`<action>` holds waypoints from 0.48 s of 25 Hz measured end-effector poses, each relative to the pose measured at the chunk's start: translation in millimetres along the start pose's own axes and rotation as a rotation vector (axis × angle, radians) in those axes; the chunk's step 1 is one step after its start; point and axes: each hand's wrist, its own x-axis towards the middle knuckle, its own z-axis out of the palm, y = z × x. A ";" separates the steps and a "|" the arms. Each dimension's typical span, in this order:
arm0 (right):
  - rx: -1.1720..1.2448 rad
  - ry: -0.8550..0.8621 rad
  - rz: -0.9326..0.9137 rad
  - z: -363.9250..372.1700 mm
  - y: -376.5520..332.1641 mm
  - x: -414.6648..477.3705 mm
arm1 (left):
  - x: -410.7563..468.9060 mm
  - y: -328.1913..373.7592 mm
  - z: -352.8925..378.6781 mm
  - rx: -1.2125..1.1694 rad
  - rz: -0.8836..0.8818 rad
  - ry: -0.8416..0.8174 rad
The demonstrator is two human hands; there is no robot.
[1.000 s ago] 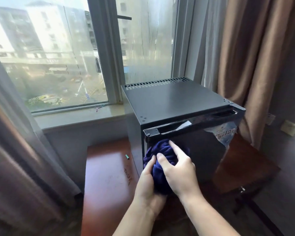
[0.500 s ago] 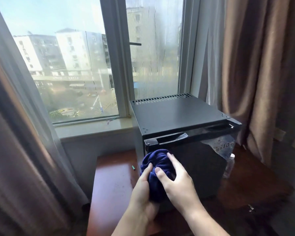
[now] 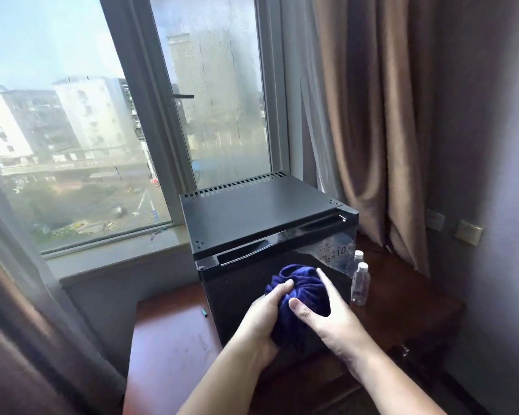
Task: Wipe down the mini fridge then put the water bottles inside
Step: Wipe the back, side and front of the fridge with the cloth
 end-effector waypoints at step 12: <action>0.041 0.186 -0.053 41.9 -18.3 42.6 | 6.5 0.7 -26.8 -0.249 0.328 0.128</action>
